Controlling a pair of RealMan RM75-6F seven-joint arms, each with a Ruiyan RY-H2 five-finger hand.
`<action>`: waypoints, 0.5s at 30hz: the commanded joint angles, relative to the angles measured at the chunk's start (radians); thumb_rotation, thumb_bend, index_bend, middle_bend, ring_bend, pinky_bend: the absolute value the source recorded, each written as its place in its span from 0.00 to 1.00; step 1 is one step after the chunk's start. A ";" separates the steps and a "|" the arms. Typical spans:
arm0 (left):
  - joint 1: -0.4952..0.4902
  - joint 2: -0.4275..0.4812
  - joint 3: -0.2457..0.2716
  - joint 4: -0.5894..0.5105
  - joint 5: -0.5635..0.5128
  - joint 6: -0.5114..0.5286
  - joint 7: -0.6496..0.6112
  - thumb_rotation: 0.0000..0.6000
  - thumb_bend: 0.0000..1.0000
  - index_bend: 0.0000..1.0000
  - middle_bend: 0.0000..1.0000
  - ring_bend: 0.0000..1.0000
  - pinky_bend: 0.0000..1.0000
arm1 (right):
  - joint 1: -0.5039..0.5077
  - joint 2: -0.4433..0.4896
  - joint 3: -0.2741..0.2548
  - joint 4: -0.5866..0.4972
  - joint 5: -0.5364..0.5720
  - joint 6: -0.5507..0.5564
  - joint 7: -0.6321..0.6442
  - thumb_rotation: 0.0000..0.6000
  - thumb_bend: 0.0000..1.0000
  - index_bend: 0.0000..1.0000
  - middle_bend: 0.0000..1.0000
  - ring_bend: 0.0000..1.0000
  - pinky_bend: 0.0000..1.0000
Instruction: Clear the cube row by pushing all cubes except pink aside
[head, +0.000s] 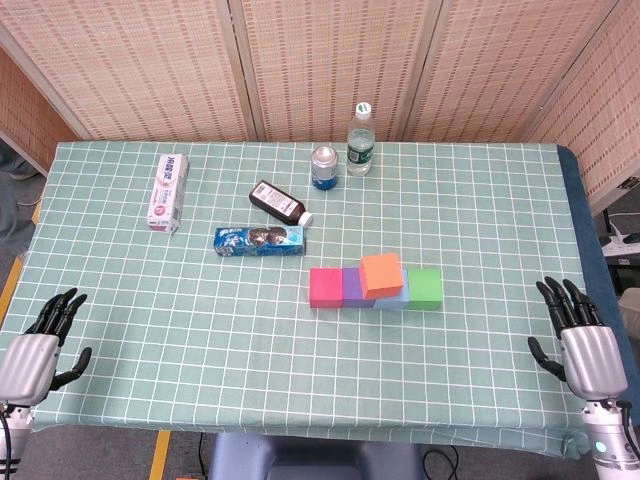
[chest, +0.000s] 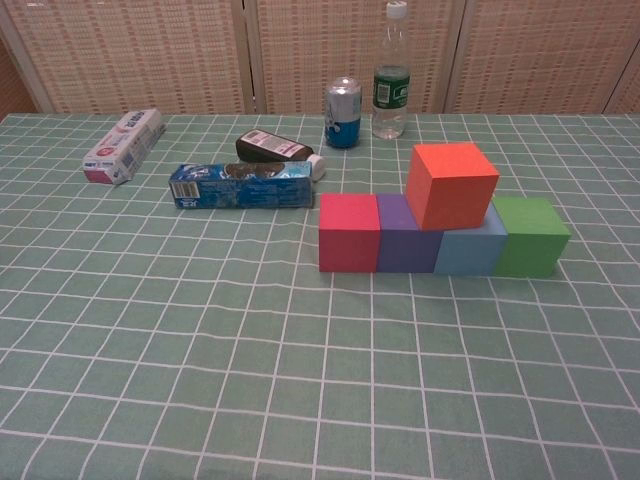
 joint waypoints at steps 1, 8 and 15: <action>0.001 0.001 0.001 -0.001 0.002 0.002 0.001 1.00 0.43 0.04 0.00 0.04 0.41 | -0.001 0.003 -0.004 -0.007 -0.002 -0.004 -0.001 1.00 0.24 0.01 0.05 0.00 0.16; 0.002 -0.004 0.000 0.005 0.003 0.006 0.001 1.00 0.43 0.04 0.00 0.04 0.41 | -0.002 0.009 -0.004 -0.018 -0.003 -0.007 0.015 1.00 0.24 0.01 0.05 0.00 0.16; -0.003 -0.002 -0.002 0.000 0.001 0.000 0.004 1.00 0.43 0.04 0.00 0.04 0.41 | 0.011 0.018 -0.012 -0.018 -0.006 -0.042 0.050 1.00 0.20 0.01 0.05 0.00 0.16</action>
